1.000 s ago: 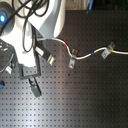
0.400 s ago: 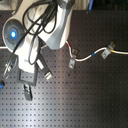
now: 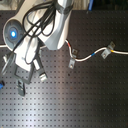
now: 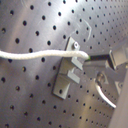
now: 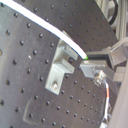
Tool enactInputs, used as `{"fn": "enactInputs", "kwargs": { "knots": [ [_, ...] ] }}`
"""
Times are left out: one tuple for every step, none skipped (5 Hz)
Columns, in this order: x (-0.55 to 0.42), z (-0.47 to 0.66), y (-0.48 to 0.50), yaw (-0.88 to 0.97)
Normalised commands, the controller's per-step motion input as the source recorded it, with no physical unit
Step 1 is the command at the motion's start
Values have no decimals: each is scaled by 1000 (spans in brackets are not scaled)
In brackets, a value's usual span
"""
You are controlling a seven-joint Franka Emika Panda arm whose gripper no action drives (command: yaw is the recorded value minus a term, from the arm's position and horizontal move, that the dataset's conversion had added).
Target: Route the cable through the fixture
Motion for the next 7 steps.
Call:
{"fn": "enactInputs", "kwargs": {
  "knots": [
    [-218, 136, 23, 666],
    [-185, 176, 100, 469],
    [-116, 325, 82, 457],
    [-55, 348, 142, 403],
    [-116, 306, 123, 383],
    [-143, 211, 184, 403],
    [-141, 387, 216, 343]
  ]
}}
